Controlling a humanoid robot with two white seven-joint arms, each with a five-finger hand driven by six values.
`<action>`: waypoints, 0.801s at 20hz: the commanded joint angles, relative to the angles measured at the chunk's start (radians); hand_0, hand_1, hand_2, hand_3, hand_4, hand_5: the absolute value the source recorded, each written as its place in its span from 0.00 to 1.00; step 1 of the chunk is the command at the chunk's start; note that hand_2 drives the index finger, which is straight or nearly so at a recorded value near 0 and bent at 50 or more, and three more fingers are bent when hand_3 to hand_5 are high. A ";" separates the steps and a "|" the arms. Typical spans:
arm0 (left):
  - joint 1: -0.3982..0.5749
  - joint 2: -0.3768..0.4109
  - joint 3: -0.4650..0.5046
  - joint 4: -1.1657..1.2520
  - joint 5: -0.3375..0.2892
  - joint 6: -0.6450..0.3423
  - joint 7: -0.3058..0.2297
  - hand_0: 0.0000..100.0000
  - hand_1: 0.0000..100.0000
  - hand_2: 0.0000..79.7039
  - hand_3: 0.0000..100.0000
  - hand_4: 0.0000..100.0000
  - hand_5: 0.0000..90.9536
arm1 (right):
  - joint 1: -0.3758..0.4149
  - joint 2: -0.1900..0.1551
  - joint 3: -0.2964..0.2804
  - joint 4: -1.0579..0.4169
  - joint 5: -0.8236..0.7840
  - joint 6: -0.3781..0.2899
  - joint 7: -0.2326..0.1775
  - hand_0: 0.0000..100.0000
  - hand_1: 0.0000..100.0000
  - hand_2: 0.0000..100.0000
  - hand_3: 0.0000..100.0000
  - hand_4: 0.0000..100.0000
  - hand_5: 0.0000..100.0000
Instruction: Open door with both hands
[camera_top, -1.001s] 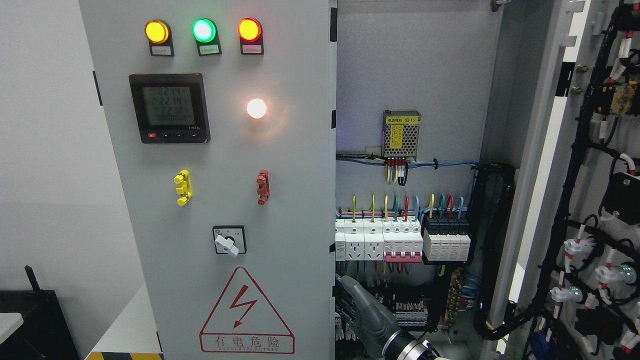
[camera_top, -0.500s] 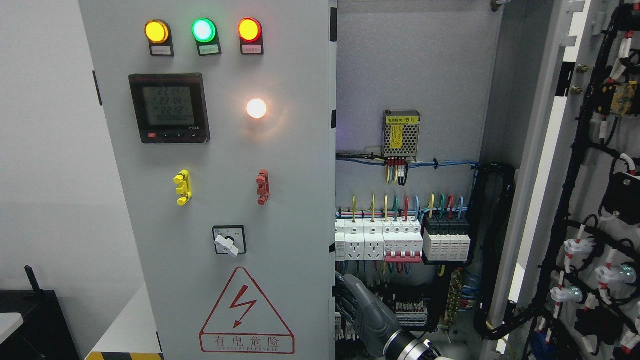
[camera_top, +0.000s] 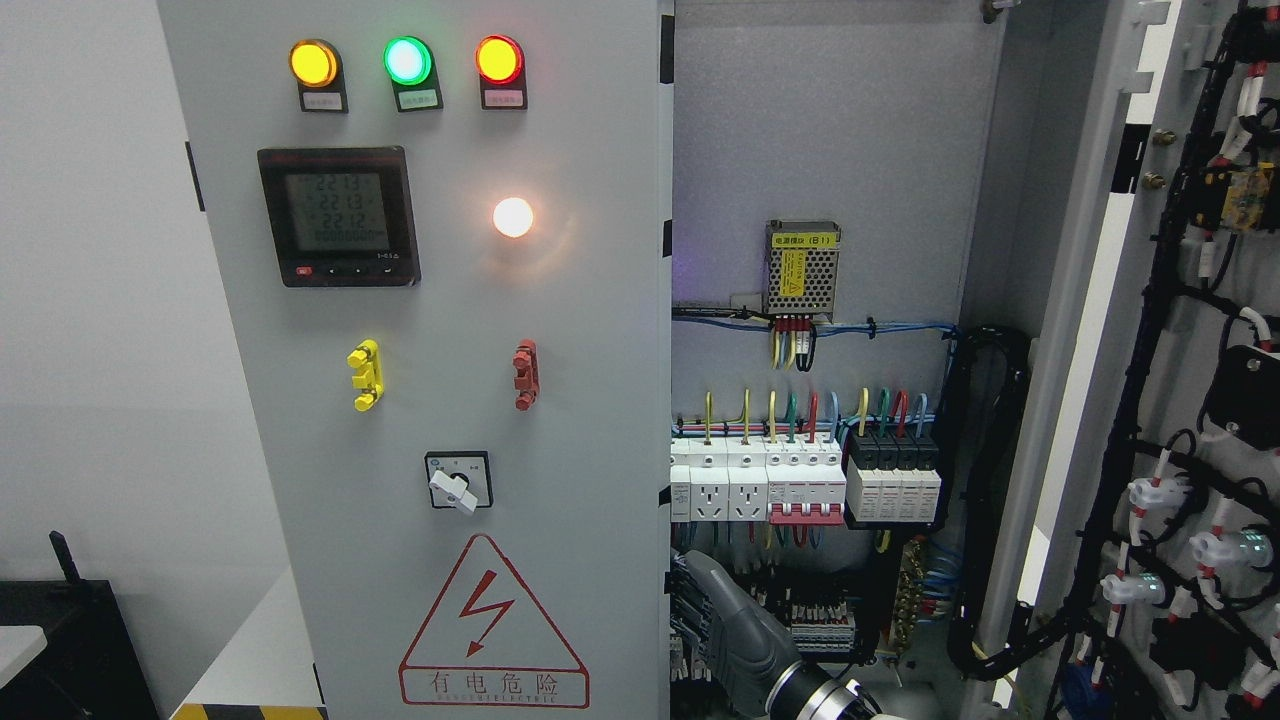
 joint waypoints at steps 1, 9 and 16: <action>0.000 0.000 0.000 0.015 -0.029 0.000 0.000 0.00 0.00 0.00 0.00 0.00 0.00 | -0.006 -0.018 -0.001 0.002 -0.001 0.000 0.007 0.38 0.00 0.00 0.00 0.00 0.00; 0.000 0.000 0.000 0.015 -0.029 0.000 0.000 0.00 0.00 0.00 0.00 0.00 0.00 | -0.008 -0.018 -0.001 0.004 -0.015 0.000 0.008 0.38 0.00 0.00 0.00 0.00 0.00; -0.001 0.000 0.000 0.015 -0.029 0.000 0.000 0.00 0.00 0.00 0.00 0.00 0.00 | -0.008 -0.018 -0.001 0.004 -0.015 0.000 0.034 0.38 0.00 0.00 0.00 0.00 0.00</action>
